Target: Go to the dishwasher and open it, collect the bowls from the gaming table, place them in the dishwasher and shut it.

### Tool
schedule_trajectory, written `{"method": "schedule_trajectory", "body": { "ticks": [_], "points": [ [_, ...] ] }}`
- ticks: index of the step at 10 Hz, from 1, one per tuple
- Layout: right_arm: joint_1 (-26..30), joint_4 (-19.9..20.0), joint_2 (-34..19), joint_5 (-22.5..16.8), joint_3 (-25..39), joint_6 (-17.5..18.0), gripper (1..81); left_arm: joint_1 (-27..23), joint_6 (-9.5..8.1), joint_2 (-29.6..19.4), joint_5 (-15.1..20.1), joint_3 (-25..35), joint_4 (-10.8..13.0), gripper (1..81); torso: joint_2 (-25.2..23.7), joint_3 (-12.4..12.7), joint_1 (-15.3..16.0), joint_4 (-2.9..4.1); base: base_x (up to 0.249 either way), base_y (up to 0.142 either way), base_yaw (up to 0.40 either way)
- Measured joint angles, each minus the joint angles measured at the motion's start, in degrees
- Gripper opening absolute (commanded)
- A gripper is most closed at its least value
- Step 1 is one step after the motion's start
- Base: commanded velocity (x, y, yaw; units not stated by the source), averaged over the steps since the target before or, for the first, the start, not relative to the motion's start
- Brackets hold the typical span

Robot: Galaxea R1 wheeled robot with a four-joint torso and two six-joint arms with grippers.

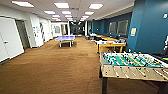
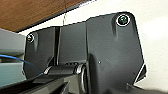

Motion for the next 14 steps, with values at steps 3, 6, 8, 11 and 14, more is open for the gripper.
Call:
{"method": "schedule_trajectory", "body": {
  "ticks": [3,6,8,11,14],
  "points": [
    [-0.04,0.00,-0.05,0.00,0.00,0.00,81.1,0.02,0.00,0.00,0.00,0.00,0.02,81.1,0.00,0.00,0.00,0.00,0.116,0.046,0.000],
    [0.18,0.00,0.00,0.01,-0.05,0.00,81.1,-0.02,0.00,0.15,-0.06,0.16,0.02,81.1,0.00,0.00,0.00,0.00,0.116,0.083,0.000],
    [-0.10,0.00,0.13,0.00,-0.05,0.00,81.1,0.00,0.00,0.15,-0.04,0.11,0.00,81.1,0.00,0.00,0.00,0.00,0.116,0.067,0.000],
    [-0.10,0.00,0.11,0.01,-0.05,0.00,81.1,-0.02,0.00,0.15,-0.04,0.11,0.00,81.1,0.00,0.00,0.00,0.00,0.116,0.063,0.000],
    [-0.12,0.00,0.11,0.00,-0.05,0.00,81.1,0.00,0.00,0.15,-0.04,0.11,0.00,81.1,0.00,0.00,0.00,0.00,0.116,0.063,0.000]
  ]
}}
